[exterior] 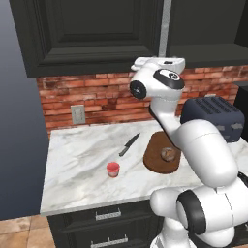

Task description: Pick the bread, place it on the cutting board, pick the jam, place it on the counter, and close the cabinet.

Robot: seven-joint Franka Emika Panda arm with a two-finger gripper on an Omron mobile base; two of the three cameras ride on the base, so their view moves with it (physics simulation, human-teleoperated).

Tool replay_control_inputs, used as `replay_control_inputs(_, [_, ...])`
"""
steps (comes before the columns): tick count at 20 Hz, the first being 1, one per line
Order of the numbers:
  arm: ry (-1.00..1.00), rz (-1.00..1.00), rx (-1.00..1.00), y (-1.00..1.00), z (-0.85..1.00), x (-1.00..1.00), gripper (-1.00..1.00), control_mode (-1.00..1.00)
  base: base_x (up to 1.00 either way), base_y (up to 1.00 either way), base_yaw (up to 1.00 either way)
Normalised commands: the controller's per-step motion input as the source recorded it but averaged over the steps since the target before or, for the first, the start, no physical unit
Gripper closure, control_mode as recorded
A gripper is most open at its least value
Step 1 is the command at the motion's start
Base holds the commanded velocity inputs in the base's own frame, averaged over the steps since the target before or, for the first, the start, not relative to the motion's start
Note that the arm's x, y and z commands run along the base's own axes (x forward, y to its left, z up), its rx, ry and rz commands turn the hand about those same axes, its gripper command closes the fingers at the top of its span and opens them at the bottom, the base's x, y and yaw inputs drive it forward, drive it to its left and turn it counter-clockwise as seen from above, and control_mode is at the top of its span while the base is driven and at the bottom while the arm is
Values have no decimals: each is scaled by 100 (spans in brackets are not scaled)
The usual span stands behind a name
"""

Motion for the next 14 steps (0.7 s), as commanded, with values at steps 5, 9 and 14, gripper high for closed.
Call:
replay_control_inputs(5, [0,0,0,0,0,10,-100,-100,0,0,0])
replay_control_inputs(9, [1,1,0,0,0,0,-100,-100,0,0,0])
replay_control_inputs(14, [0,3,0,-1,0,-6,-100,-100,0,0,0])
